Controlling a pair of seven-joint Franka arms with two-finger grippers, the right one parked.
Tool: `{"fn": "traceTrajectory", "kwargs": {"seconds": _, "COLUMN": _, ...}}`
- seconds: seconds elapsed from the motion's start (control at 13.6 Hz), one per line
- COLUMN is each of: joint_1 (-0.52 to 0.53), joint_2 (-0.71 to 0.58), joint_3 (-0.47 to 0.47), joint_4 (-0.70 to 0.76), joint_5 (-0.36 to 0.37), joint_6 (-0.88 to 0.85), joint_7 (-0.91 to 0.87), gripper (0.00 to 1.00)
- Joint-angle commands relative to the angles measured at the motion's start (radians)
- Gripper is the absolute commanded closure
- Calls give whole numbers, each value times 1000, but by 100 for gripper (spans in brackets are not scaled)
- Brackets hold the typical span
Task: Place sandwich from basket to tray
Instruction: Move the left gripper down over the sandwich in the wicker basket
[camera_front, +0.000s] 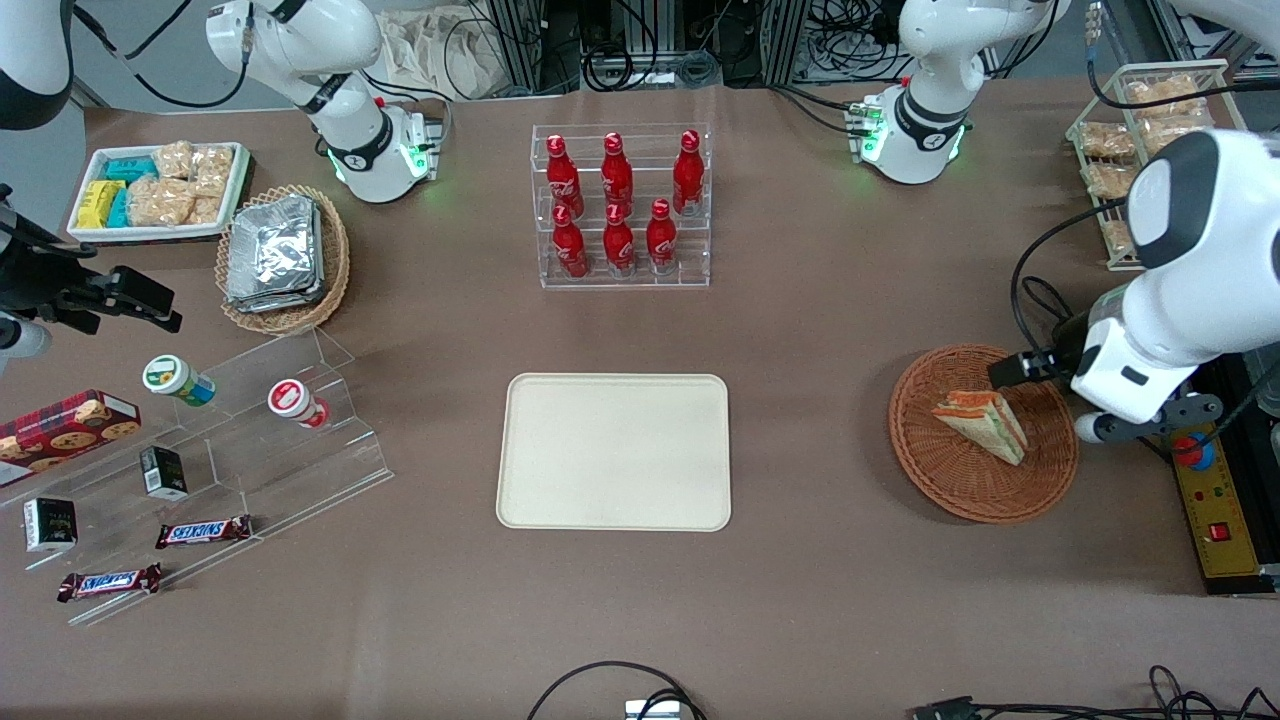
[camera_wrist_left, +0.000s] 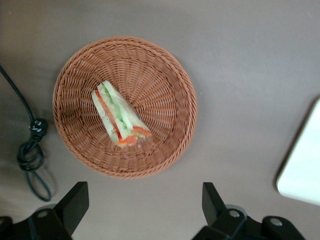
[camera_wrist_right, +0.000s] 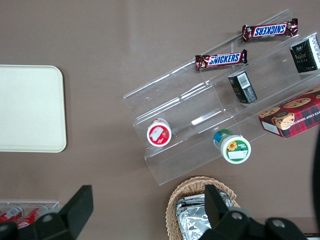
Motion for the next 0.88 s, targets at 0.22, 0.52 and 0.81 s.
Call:
{"fn": "traceTrajectory", "kwargs": {"seconds": 0.22, "joint_1": 43, "joint_2": -56, "joint_3": -10, "joint_4": -220, "joint_5": 8, "joint_6": 228, "joint_7": -77, "gripper": 0}}
{"fn": "traceTrajectory", "kwargs": {"seconds": 0.52, "joint_1": 45, "joint_2": -51, "joint_3": -8, "joint_4": -245, "joint_5": 8, "joint_6": 246, "joint_7": -91, "gripper": 0}}
{"fn": "traceTrajectory", "kwargs": {"seconds": 0.81, "joint_1": 52, "joint_2": -53, "joint_3": -8, "joint_4": -292, "joint_5": 8, "joint_6": 288, "joint_7": -169, "gripper": 0}}
